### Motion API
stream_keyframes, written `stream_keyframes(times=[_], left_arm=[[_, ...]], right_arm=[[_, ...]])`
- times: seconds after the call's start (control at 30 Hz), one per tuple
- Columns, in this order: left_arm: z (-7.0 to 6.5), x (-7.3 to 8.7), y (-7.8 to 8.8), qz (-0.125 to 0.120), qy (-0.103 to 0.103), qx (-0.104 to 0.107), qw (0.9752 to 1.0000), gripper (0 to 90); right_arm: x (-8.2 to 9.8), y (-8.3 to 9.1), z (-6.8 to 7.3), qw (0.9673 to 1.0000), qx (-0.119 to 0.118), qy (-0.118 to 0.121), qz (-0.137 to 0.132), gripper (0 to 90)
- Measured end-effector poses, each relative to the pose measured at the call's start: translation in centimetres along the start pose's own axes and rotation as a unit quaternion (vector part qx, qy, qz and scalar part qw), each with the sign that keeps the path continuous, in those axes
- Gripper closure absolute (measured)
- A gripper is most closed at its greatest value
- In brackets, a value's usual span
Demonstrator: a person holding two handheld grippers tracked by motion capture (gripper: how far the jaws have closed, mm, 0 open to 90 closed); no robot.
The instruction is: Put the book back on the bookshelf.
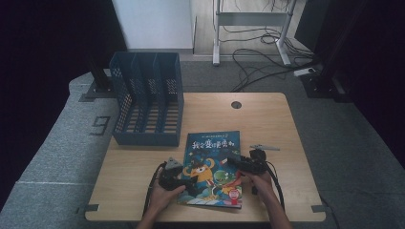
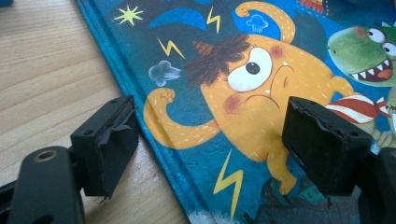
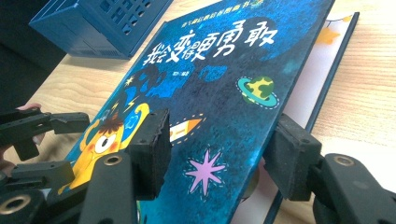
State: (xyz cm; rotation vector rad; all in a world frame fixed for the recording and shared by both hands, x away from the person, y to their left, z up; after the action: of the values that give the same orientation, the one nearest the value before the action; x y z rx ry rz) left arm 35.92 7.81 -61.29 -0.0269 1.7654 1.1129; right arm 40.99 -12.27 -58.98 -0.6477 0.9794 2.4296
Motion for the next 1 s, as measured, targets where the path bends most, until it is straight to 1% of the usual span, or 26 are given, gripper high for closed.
stream_keyframes(times=[0.07,0.13,0.17,0.23,0.37,0.47,0.57,0.7,0.73,0.9,0.93,0.97,1.0], left_arm=[[0.0,0.0,0.0,0.0,-0.001,-0.001,1.0,18.3],[0.0,0.0,0.0,0.0,-0.001,0.0,1.0,18.4],[0.0,0.0,0.0,0.0,-0.001,0.0,1.0,18.4],[0.0,0.0,0.0,0.001,-0.001,0.001,1.0,18.3],[0.0,0.0,0.0,-0.001,0.001,0.002,1.0,18.3],[0.0,0.0,0.0,0.0,-0.002,0.001,1.0,18.3],[0.0,0.0,0.0,-0.001,-0.001,0.002,1.0,18.3],[0.0,0.0,0.1,-0.003,0.003,0.006,1.0,18.3],[0.0,0.0,0.1,-0.004,0.006,0.008,0.9999,18.3],[0.0,0.0,0.2,-0.006,0.008,0.01,0.9999,18.3],[0.0,0.0,0.2,-0.007,0.008,0.012,0.9999,18.3],[0.0,0.0,0.2,-0.007,0.008,0.012,0.9999,18.3],[0.0,-0.1,0.3,-0.008,0.006,0.013,0.9999,18.3]], right_arm=[[-0.1,-0.2,-0.2,1.0,-0.001,-0.001,0.003,43.5],[-0.5,-0.5,-0.3,1.0,-0.004,-0.005,-0.002,43.7],[-0.6,-0.7,-0.3,1.0,-0.005,-0.008,0.002,43.7],[-0.9,-1.0,-0.4,1.0,-0.003,-0.005,0.004,43.7],[-1.4,-1.6,-0.5,1.0,-0.003,-0.007,0.005,46.2],[-1.5,-1.8,-0.7,0.9999,-0.007,-0.012,0.005,47.2],[-1.4,-1.8,-0.8,0.9999,-0.009,-0.013,0.006,48.3],[-1.5,-1.5,-0.5,0.9998,-0.014,-0.013,0.0,50.6],[-1.5,-1.3,-0.3,0.9997,-0.02,-0.013,-0.002,51.7],[-1.4,-1.0,0.0,0.9996,-0.027,-0.011,-0.001,54.0],[-1.5,-0.8,0.1,0.9993,-0.035,-0.013,-0.001,56.1],[-1.5,-0.8,0.1,0.9993,-0.035,-0.013,-0.001,56.1],[-1.7,-0.6,0.2,0.9988,-0.045,-0.018,-0.003,58.5]])
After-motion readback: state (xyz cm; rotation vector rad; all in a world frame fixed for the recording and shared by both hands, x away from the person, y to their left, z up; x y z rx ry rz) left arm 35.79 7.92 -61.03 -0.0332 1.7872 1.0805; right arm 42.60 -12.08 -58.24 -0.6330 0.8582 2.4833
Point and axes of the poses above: each handheld gripper's, and its own axes: y roughly backward along the jaws, x roughly out of its underside, z roughly to its left, the point moved 10 cm from there along -y, roughly forward along the jaws, and after that the axes turned 13 degrees about -y, right-handed, at the moved point
